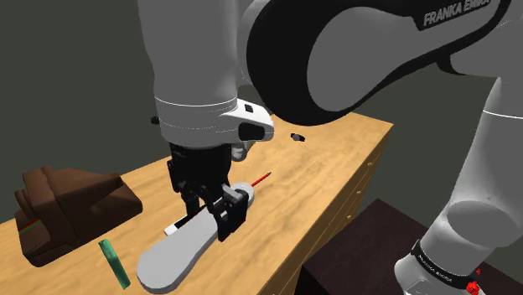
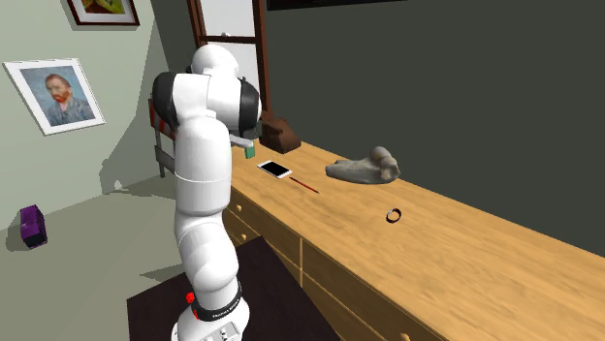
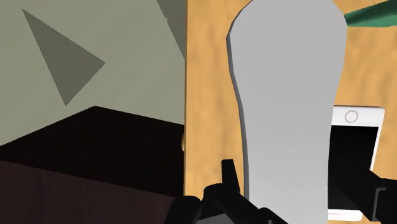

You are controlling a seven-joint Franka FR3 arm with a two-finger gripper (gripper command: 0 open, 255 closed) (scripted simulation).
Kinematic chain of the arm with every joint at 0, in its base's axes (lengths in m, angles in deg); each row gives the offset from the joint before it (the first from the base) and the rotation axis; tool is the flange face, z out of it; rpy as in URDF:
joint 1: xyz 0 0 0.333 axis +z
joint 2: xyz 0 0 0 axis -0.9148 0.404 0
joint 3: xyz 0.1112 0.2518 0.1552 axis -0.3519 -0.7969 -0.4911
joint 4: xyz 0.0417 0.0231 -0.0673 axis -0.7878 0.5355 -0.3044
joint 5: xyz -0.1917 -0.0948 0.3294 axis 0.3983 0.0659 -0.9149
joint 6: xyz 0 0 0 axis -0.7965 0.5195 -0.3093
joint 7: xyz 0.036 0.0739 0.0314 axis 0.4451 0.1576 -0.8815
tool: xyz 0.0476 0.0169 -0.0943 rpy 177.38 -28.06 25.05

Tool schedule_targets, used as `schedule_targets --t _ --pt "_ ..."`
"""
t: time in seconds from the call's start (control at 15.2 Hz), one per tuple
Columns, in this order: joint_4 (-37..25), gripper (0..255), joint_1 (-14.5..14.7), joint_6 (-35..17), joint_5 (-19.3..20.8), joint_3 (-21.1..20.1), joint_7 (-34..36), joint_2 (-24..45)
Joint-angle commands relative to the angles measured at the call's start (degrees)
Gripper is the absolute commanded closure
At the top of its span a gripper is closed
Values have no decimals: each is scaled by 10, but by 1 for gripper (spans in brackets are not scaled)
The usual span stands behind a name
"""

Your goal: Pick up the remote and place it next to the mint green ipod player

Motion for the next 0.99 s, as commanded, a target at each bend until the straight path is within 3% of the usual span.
schedule_targets --t 0.0,0.92 --pt "-50 255 71 20 64 20 58 68" --pt "31 255 84 -75 97 48 81 95"
